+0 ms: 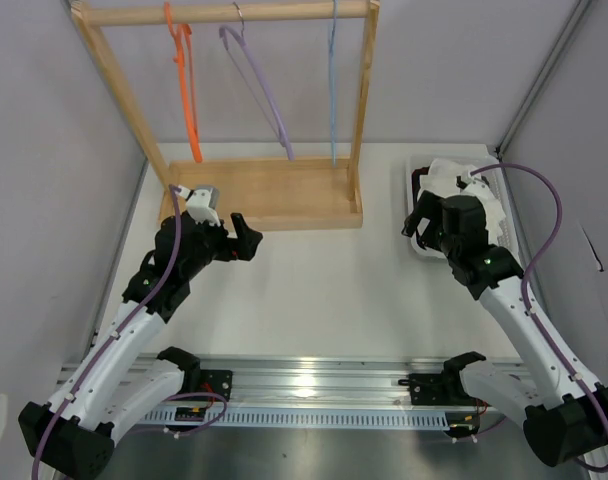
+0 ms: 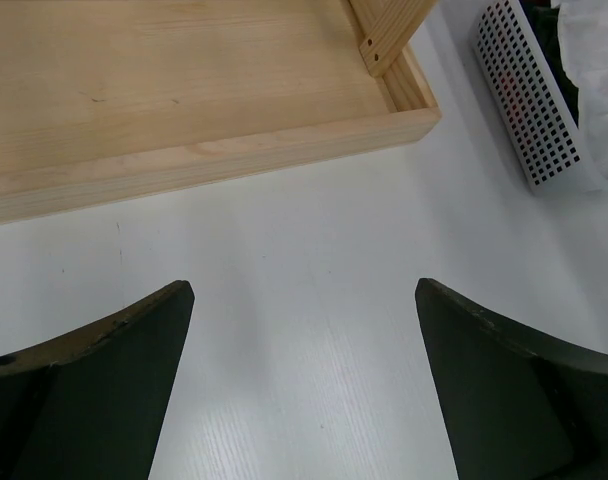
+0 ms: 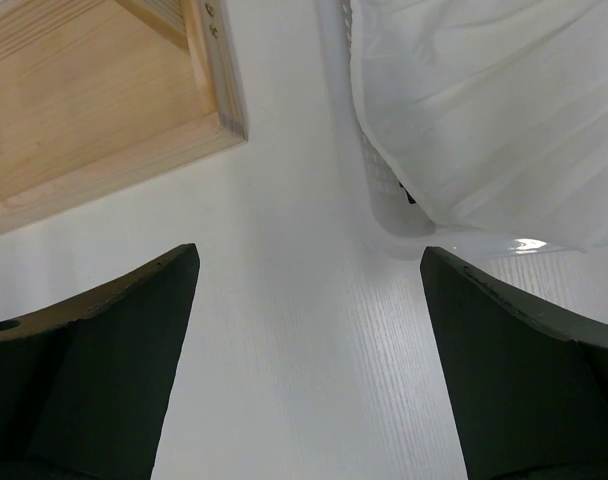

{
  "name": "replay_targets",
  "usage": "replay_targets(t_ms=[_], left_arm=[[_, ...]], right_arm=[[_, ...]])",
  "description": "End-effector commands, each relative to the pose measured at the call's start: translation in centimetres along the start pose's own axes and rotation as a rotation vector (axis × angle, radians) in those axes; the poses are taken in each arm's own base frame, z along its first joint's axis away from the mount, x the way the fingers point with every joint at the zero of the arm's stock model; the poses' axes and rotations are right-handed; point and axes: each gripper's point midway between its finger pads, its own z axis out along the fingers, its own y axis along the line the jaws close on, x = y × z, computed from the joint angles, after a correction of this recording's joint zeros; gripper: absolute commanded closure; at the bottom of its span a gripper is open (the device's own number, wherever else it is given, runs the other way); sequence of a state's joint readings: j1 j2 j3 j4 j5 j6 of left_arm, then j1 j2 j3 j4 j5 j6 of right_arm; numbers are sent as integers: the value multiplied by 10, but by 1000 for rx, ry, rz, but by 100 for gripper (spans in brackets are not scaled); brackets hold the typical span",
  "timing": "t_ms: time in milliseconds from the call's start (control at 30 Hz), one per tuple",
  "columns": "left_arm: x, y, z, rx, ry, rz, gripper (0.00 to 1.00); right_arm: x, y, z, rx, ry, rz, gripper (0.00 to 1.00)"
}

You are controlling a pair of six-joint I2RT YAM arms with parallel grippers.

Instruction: Place the skirt on the hanger

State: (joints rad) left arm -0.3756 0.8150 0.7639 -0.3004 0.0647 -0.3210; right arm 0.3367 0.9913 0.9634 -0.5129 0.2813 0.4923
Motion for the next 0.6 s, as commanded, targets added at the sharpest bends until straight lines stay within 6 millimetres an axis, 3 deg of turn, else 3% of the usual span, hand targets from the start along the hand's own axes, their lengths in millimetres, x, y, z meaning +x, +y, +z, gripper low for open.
replay_targets(t_ms=[0, 200, 267, 467, 500, 567], left_arm=[[-9, -8, -2, 36, -33, 14, 1], [-9, -10, -1, 46, -27, 10, 1], [-8, -11, -1, 52, -25, 7, 1], [-5, -12, 0, 54, -3, -1, 1], [-5, -13, 0, 59, -3, -2, 0], [-6, -15, 0, 71, -4, -5, 1]], right_arm=[[-20, 1, -10, -5, -60, 11, 1], [-29, -4, -8, 12, -33, 57, 1], [-34, -16, -2, 48, -20, 83, 1], [-51, -78, 30, 176, 65, 288, 2], [-55, -98, 32, 226, 61, 328, 3], [-59, -113, 37, 273, 56, 351, 3]])
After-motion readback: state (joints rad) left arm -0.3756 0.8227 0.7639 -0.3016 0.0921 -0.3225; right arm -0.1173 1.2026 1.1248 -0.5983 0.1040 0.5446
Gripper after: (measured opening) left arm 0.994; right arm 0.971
